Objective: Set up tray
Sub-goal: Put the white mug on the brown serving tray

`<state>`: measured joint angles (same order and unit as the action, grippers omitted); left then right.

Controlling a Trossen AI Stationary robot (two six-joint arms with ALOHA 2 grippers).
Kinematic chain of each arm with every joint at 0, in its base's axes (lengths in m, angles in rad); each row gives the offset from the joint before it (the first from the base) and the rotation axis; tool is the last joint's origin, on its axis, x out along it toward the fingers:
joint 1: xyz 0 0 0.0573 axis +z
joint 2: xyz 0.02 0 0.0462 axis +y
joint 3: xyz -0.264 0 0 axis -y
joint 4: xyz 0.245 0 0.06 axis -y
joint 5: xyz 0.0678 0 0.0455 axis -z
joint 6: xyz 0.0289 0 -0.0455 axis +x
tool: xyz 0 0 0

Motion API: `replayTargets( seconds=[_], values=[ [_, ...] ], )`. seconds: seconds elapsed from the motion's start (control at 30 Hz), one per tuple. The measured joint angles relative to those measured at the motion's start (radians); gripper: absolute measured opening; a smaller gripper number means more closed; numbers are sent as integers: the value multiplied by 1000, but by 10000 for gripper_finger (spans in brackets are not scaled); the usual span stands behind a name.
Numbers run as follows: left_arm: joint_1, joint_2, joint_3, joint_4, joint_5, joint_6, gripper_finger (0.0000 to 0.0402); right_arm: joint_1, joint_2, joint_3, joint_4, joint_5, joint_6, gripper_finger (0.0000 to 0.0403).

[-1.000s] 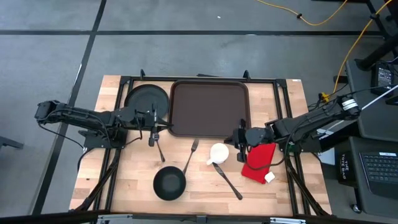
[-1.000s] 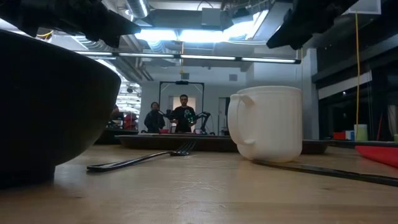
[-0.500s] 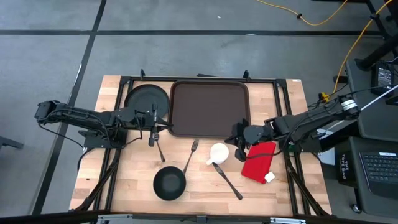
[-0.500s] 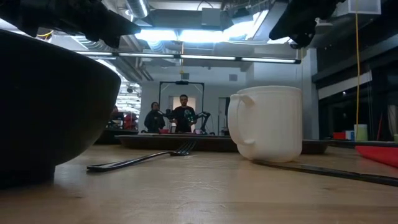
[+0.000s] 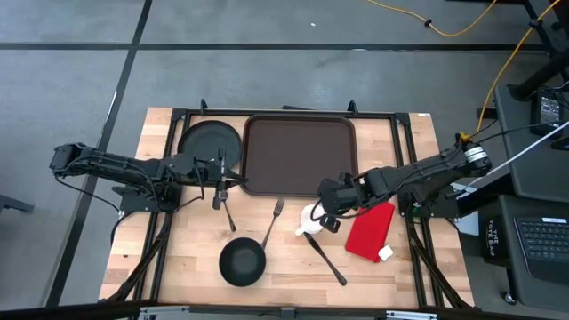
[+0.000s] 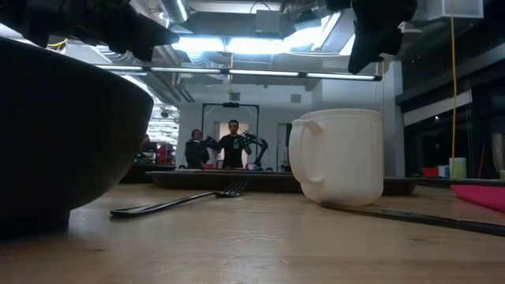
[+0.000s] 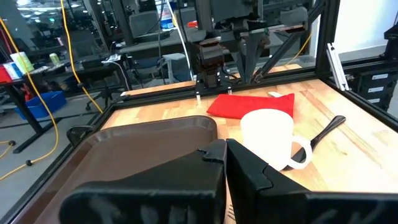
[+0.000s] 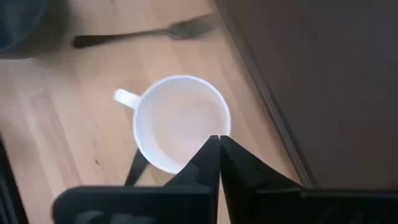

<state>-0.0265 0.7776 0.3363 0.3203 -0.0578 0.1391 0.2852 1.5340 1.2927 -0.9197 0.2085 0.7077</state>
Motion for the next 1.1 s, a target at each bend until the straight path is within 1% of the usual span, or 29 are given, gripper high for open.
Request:
replayTargets(
  seconds=[0.2,0.27,0.33,0.4,0.7,0.83,0.97,1.1],
  values=[
    [0,0,0,-3,2,4,4,-2,38,28,-14,-2,11,19],
    [0,0,0,-3,4,5,4,-8,42,28,-25,-27,22,26],
    [0,0,0,-2,4,5,4,-19,44,27,-42,-79,17,38],
    [0,0,0,-3,4,5,4,-28,43,27,-40,-106,22,52],
    [0,0,0,-2,4,5,4,-61,50,27,-48,-106,47,124],
    [0,0,0,-2,4,5,4,-64,65,26,-66,-107,21,147],
    [0,0,0,-9,3,5,4,-64,85,21,-61,-107,1,153],
    [0,0,0,-10,4,4,4,-66,93,-26,-10,-134,-11,154]
  ],
)
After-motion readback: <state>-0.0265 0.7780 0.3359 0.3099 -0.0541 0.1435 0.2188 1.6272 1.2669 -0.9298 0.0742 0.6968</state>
